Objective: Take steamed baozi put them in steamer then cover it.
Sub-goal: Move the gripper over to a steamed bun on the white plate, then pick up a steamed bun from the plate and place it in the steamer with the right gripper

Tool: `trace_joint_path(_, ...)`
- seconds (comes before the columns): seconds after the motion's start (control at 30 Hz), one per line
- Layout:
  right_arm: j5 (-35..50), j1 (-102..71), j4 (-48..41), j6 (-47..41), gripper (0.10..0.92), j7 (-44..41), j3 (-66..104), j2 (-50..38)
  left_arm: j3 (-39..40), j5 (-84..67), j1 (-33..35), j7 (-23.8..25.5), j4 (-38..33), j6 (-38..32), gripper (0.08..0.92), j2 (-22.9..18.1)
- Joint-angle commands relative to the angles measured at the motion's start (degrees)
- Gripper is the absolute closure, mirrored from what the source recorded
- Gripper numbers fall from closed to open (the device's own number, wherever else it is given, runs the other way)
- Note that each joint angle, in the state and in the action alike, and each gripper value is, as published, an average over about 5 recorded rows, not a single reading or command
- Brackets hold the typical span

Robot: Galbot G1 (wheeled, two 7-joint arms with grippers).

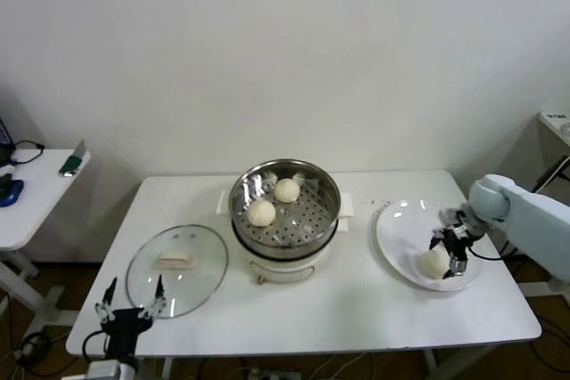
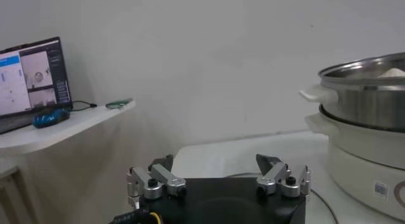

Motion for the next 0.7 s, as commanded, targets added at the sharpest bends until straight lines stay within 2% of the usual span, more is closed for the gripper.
trace_joint_path(0.03, -2.6, -2.4, -3.6, 0.7, 0.203, -0.1, 2.1, 2.7, 0.0, 0.4, 0.0, 0.0, 0.2, 0.0, 0.177, 0.0)
trace_joint_path(0.2, -3.0, -2.1, -4.5, 1.2, 0.208, -0.7, 1.8, 3.6, -0.1, 0.5, 0.0, -0.1, 0.1, 0.1, 0.177, 0.0)
trace_joint_path(0.5, -2.6, 0.2, -4.9, 2.8, 0.319, -1.5, 0.3, 4.1, -0.2, 0.5, 0.2, -0.1, 0.1, 0.0, 0.177, -0.1)
trace_joint_path(0.7, -1.0, 9.5, -4.1, 9.2, 0.338, -3.1, -5.3, 5.3, -0.2, 0.4, 0.1, -0.1, 0.1, 0.1, 0.177, 0.0)
